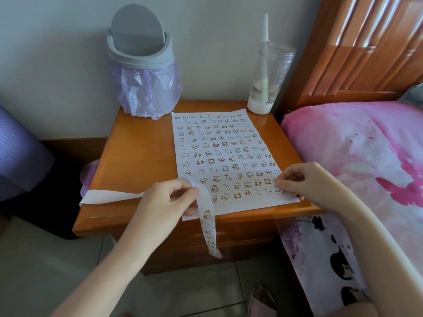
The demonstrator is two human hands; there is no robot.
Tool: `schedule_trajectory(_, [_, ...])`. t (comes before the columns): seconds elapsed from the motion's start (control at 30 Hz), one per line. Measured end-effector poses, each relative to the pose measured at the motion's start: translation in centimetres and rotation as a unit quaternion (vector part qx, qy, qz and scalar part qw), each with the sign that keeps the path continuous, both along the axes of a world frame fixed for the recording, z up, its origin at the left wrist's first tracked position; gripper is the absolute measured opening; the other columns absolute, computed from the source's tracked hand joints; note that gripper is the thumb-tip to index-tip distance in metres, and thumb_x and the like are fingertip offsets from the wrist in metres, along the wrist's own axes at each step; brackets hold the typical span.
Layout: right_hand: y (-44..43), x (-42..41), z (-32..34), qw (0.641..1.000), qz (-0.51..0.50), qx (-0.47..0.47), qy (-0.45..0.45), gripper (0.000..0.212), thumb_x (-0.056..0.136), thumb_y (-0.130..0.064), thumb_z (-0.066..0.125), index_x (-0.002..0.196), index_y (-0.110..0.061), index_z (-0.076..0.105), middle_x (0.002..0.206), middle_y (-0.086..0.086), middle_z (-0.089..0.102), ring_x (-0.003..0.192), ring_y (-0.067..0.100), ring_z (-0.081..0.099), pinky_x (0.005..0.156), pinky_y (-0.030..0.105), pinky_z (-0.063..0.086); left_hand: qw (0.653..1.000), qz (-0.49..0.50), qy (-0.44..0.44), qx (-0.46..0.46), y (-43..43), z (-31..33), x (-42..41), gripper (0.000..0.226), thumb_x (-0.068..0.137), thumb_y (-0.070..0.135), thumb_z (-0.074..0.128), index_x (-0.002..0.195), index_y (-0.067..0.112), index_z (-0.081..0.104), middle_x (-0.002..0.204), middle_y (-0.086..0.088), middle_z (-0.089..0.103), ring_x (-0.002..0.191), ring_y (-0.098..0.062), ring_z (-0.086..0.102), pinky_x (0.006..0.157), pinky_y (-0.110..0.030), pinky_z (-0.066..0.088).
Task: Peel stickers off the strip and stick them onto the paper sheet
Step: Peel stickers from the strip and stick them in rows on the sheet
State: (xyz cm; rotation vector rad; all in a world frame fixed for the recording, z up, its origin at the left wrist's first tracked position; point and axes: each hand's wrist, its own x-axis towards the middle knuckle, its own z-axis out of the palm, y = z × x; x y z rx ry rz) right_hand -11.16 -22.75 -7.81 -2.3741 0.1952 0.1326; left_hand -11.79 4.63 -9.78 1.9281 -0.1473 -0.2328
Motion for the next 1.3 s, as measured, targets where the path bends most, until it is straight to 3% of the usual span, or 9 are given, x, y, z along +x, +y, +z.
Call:
schedule_trajectory(0.27, [0.2,0.1,-0.5,1.000,-0.001,-0.023,-0.021,0.005,0.082,-0.019,0.070,0.083,-0.014,0.068,0.077,-0.001,0.065,0.064,0.009,0.055,0.056,0.016,0.039,1.000,-0.002,0.004,-0.004,0.0,-0.1,0.1,0.013,0.091,0.024,0.056,0.087,0.021,0.068,0.087,0.027,0.063,0.068,0.001,0.069,0.055,-0.008,0.051])
schedule_trajectory(0.47, [0.0,0.1,-0.5,0.999,0.004,-0.036,-0.036,0.004,0.080,-0.022,0.072,0.079,-0.020,0.067,0.074,0.007,0.061,0.065,0.015,0.051,0.058,0.025,0.040,1.000,-0.002,-0.004,0.007,0.1,-0.2,0.1,0.012,0.090,0.025,0.056,0.087,0.021,0.067,0.087,0.028,0.062,0.068,0.001,0.069,0.058,-0.009,0.053])
schedule_trajectory(0.8, [-0.5,0.4,-0.4,1.000,0.007,-0.011,0.003,0.022,0.073,-0.027,0.077,0.085,-0.018,0.061,0.076,0.002,0.058,0.065,0.014,0.051,0.057,0.026,0.043,1.000,0.000,-0.001,0.006,0.1,-0.2,0.1,0.014,0.090,0.026,0.056,0.089,0.020,0.068,0.093,0.028,0.060,0.069,0.000,0.070,0.058,-0.008,0.052])
schedule_trajectory(1.0, [-0.6,0.3,-0.3,1.000,0.022,-0.006,0.015,0.012,0.080,-0.017,0.071,0.084,-0.017,0.060,0.075,0.000,0.055,0.063,0.015,0.050,0.052,0.025,0.044,1.000,-0.002,-0.001,0.007,0.1,-0.3,0.2,0.012,0.090,0.026,0.056,0.087,0.021,0.067,0.095,0.027,0.060,0.068,0.000,0.070,0.059,-0.009,0.053])
schedule_trajectory(1.13, [-0.9,0.3,-0.4,0.999,0.031,-0.008,0.028,0.009,0.084,-0.015,0.067,0.085,-0.020,0.060,0.087,0.007,0.058,0.069,0.016,0.052,0.056,0.027,0.047,1.000,-0.002,-0.002,0.010,0.1,-0.2,0.2,0.013,0.091,0.025,0.056,0.085,0.022,0.067,0.095,0.025,0.062,0.067,-0.002,0.071,0.061,-0.011,0.055])
schedule_trajectory(1.3, [-0.7,0.4,-0.3,1.000,0.004,-0.012,-0.027,0.007,0.083,-0.017,0.067,0.086,-0.021,0.062,0.093,0.002,0.064,0.088,0.019,0.060,0.076,0.026,0.048,1.000,-0.006,0.006,0.005,0.2,0.0,0.2,0.013,0.091,0.026,0.056,0.084,0.022,0.067,0.092,0.029,0.060,0.067,-0.003,0.071,0.060,-0.011,0.054])
